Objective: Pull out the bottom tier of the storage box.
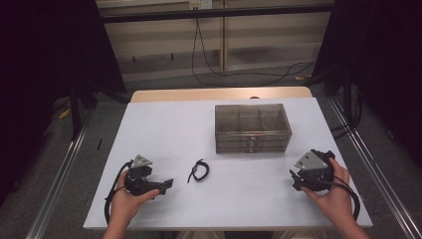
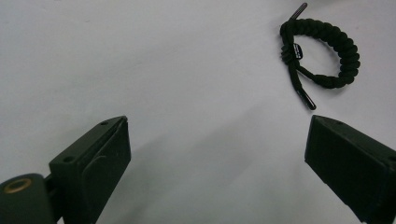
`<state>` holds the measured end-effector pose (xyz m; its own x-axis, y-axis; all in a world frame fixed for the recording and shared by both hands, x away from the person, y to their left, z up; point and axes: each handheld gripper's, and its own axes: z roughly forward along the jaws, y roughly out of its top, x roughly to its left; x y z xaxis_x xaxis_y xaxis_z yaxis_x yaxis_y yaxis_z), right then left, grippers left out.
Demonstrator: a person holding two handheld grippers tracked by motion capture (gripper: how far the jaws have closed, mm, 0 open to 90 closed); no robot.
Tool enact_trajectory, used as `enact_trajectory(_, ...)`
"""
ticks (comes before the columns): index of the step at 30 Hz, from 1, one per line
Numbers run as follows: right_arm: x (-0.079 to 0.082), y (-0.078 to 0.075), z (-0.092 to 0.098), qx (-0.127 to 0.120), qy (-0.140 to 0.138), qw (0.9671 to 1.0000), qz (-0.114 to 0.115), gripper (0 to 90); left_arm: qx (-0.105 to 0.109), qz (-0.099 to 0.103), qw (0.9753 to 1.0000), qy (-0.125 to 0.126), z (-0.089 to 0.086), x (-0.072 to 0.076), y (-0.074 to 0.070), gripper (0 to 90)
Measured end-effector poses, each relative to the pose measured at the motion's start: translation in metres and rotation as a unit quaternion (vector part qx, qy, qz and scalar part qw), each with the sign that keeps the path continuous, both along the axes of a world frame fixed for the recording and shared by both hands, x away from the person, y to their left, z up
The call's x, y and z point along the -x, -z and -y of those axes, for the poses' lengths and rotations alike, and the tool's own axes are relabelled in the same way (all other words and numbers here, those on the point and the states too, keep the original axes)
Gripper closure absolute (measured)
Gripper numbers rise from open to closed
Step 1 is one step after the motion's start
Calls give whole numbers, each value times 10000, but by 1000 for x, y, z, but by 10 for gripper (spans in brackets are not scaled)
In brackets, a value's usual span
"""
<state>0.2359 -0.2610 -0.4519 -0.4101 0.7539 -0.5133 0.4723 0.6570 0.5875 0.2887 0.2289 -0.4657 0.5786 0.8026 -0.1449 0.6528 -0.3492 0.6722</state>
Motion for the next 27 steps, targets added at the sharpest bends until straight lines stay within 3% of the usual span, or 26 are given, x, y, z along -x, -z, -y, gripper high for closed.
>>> enact_trajectory(9,-2,0,-6,281,-72,9994,161,104,4,6,10000,-10,-1,0,0,69)
enact_trajectory(17,-3,3,-11,387,-65,9990,215,108,5,-1,10000,-7,-1,0,0,69)
enact_trajectory(27,-5,3,-21,698,-240,9966,361,118,10,-3,10000,-23,-2,0,0,69)
